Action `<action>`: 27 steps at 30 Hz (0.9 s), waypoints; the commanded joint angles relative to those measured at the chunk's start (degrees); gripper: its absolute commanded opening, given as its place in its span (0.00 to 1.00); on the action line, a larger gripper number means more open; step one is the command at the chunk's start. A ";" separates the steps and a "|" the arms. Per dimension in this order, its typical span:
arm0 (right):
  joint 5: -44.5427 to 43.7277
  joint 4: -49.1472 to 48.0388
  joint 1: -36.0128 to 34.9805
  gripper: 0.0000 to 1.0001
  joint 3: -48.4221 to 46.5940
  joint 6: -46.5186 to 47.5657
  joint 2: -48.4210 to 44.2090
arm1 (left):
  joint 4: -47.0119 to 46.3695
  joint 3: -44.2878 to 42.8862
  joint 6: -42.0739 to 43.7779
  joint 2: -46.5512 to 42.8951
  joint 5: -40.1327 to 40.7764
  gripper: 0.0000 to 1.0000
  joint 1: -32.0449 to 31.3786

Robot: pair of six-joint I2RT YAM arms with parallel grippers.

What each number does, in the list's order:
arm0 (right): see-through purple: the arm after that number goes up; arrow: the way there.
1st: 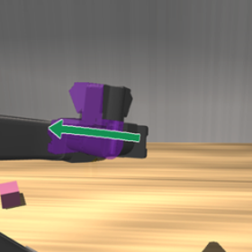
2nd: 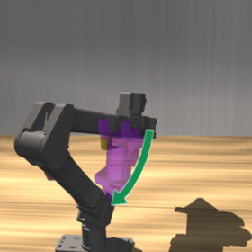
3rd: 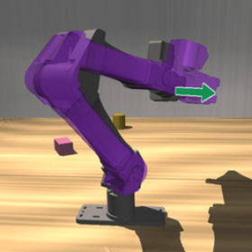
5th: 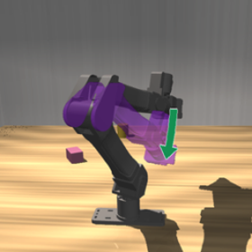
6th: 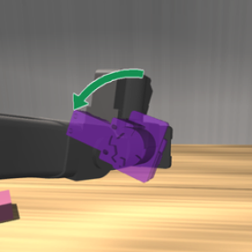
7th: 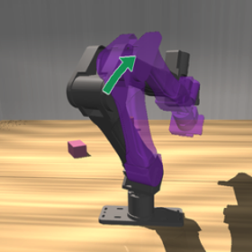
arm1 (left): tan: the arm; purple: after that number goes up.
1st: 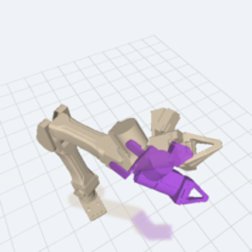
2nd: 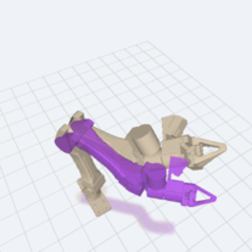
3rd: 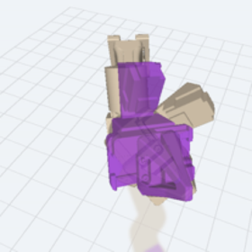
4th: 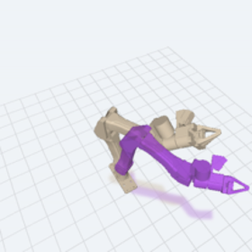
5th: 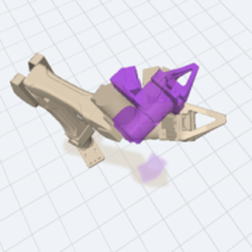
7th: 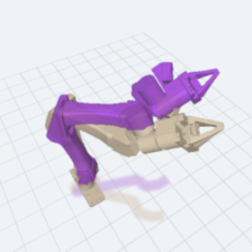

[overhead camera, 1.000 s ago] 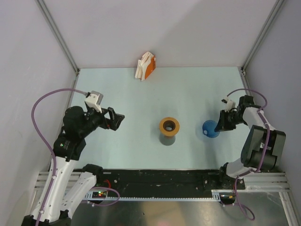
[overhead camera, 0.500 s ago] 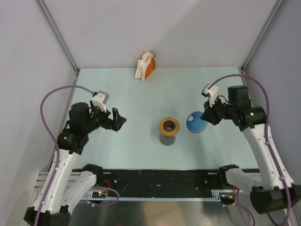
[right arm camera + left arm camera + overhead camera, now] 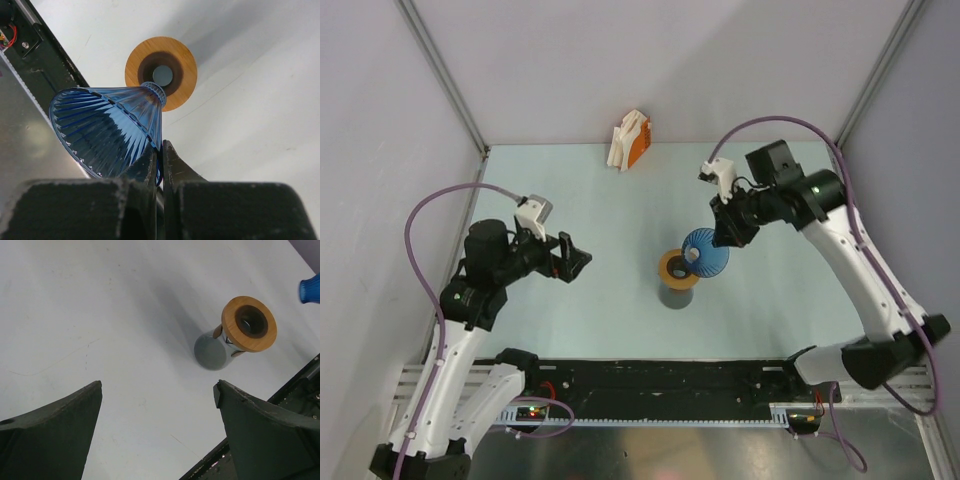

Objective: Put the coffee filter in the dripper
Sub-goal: Place the coffee dripper in the dripper holder.

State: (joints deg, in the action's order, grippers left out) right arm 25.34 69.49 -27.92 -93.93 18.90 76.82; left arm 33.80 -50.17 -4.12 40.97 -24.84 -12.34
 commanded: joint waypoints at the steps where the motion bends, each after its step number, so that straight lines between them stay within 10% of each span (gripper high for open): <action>1: 1.50 7.27 -0.33 0.00 -7.28 -5.45 5.58 | -0.67 -0.88 -1.43 -1.68 -1.71 1.00 0.34; 27: 1.30 15.59 -3.59 0.00 -15.43 -1.07 22.33 | -0.72 2.69 -2.21 -3.86 -3.27 1.00 0.34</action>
State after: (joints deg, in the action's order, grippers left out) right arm 26.22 76.58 -32.10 -108.36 15.57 98.89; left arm 34.04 -47.59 -5.61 37.45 -26.39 -12.34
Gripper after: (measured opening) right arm 0.039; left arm 0.996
